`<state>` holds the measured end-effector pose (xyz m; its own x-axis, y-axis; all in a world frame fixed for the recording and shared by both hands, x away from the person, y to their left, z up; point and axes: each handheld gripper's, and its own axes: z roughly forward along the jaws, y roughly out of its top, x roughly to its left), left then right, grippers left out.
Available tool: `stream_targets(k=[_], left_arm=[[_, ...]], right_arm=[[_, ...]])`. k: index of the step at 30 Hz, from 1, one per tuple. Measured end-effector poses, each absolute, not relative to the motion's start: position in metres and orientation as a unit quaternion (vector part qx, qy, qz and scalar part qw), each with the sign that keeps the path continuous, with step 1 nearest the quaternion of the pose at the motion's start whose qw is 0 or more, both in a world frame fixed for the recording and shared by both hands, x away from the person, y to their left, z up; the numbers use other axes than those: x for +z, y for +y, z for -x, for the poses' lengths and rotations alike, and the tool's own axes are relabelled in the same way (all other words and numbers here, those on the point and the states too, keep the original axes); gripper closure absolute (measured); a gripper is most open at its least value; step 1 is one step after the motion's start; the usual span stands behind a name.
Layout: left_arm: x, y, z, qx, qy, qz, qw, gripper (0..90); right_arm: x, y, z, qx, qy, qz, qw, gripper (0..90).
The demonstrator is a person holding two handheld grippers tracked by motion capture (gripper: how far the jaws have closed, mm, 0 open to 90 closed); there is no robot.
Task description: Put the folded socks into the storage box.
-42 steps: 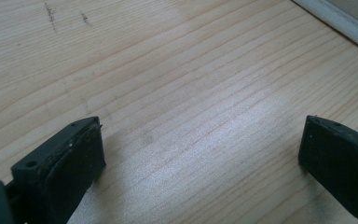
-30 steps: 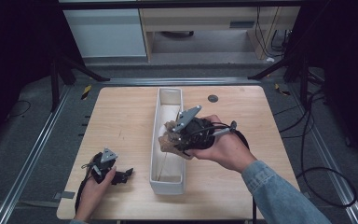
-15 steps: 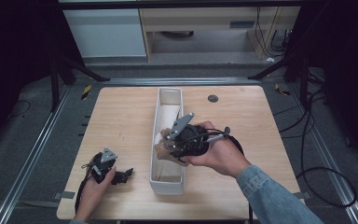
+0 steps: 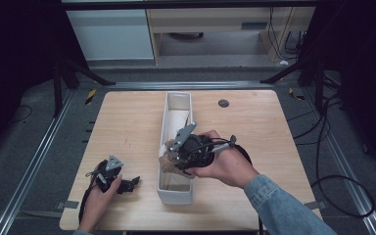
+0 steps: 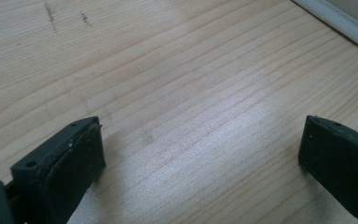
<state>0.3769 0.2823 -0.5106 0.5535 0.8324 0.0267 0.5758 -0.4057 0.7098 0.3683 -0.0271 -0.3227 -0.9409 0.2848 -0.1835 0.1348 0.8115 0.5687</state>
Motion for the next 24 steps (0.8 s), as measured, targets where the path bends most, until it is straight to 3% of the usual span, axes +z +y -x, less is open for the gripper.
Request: stream_targets(k=[24], left_arm=[[-0.5106, 0.2823, -0.3769, 0.193, 0.431, -0.816, 0.333, 0.0]], right_arm=[[-0.3273, -0.0198, -0.37, 0.271, 0.949, -0.105, 0.121, 48.6]])
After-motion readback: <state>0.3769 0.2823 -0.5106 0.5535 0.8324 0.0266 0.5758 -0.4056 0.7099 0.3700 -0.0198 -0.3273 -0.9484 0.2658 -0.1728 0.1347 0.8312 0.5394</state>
